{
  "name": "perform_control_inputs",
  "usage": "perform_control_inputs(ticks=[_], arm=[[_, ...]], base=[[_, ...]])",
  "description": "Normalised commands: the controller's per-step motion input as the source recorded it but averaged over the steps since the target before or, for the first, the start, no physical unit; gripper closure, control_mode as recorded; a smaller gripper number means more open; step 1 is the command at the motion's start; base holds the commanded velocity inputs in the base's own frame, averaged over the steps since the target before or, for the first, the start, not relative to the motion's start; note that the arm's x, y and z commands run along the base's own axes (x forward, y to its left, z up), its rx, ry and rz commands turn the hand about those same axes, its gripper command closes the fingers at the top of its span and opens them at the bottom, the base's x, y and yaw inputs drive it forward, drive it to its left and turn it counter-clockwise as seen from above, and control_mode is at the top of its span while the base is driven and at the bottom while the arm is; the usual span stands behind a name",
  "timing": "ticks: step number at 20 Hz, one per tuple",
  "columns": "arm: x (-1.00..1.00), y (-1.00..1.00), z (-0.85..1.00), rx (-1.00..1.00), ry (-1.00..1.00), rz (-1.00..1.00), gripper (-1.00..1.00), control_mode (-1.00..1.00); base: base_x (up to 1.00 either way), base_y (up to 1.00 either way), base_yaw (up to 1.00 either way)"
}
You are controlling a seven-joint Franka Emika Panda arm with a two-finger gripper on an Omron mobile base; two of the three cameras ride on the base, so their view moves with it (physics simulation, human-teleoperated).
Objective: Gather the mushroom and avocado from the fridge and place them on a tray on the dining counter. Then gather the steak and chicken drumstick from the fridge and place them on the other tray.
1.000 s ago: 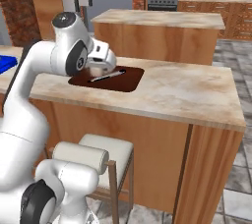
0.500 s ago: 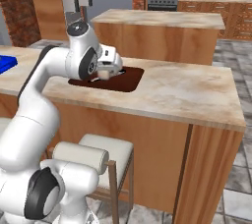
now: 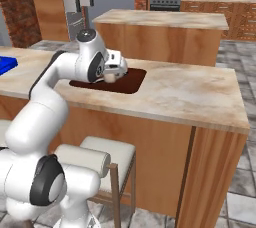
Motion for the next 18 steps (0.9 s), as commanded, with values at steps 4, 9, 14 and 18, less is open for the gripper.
perform_control_inputs(ticks=[4,9,14,18], arm=[[0.20,-0.13,-0.08,0.00,0.00,0.02,1.00,-1.00],[0.18,-0.16,-0.11,0.00,0.01,0.01,1.00,-1.00],[0.19,-0.13,-0.15,0.00,0.02,0.01,1.00,-1.00],[0.25,-0.07,-0.16,0.00,0.02,0.01,1.00,-1.00]], base=[[0.00,0.00,0.00],[0.00,0.00,0.00],[0.00,0.00,0.00],[0.00,0.00,0.00]])
